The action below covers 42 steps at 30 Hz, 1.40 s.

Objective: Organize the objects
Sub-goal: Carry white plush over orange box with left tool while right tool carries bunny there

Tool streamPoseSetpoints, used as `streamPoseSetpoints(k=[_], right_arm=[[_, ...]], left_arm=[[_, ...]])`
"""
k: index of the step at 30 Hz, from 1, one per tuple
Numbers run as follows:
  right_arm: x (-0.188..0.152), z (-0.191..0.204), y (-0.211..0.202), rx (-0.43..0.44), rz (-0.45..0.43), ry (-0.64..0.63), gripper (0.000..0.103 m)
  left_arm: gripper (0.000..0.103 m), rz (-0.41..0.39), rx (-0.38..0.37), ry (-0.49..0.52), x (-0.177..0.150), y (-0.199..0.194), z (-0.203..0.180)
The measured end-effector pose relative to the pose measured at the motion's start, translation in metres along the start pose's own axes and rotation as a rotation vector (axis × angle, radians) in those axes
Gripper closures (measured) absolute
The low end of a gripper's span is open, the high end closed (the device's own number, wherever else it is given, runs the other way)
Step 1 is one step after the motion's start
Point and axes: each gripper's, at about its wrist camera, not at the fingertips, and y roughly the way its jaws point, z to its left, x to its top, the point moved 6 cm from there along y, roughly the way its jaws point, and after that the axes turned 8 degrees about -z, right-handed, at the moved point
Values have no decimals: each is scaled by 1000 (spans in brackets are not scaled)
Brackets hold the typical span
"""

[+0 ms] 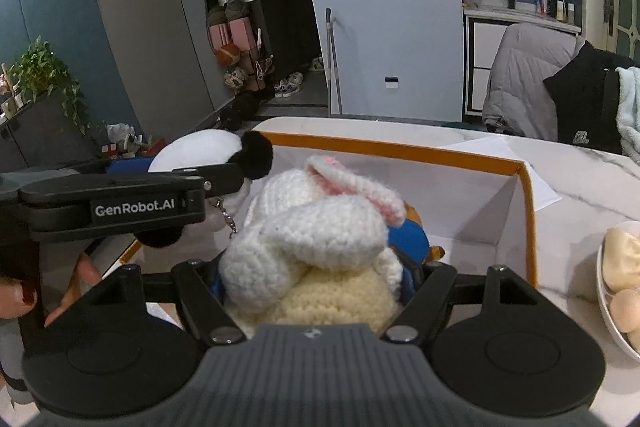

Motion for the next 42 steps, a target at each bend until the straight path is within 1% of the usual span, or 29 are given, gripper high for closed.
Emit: streamPoseSetpoints(k=[4,9,13,18,23,25,28,32,36,40,42], right_arm=[[-3,-3,10,-5,15,-3,28],[-8,-14,23,-53,36,-25,28],[-10,-27,27,-77,21,-8,28],[-10,-29,32,-110,22,-45,28],[-12,-24,36,-146,31,-108,28],[-14,-28,39,-153,50,-97,28],[-14,-34,40,-149,48,-69,27],[-13,-33,40,-162,53,-69,27],[-13,-35,42,-189,51,-64,27],[-13,-35,42,-192,64,-67,27],[-12,-36,42,-194,71,-59,27]], left_arm=[[6,8,-3,3,1,7,-2],[6,24,-10,-13,2,18,-2],[6,37,-7,0,0,27,-6],[6,56,-6,29,-5,40,-18],[6,89,-10,29,-7,52,-23],[6,101,-9,35,-8,55,-25],[6,102,-1,58,-8,58,-29],[7,120,6,74,-7,61,-33],[7,149,-24,58,-1,63,-41],[7,165,-21,93,0,69,-53],[7,179,-22,92,-4,72,-56]])
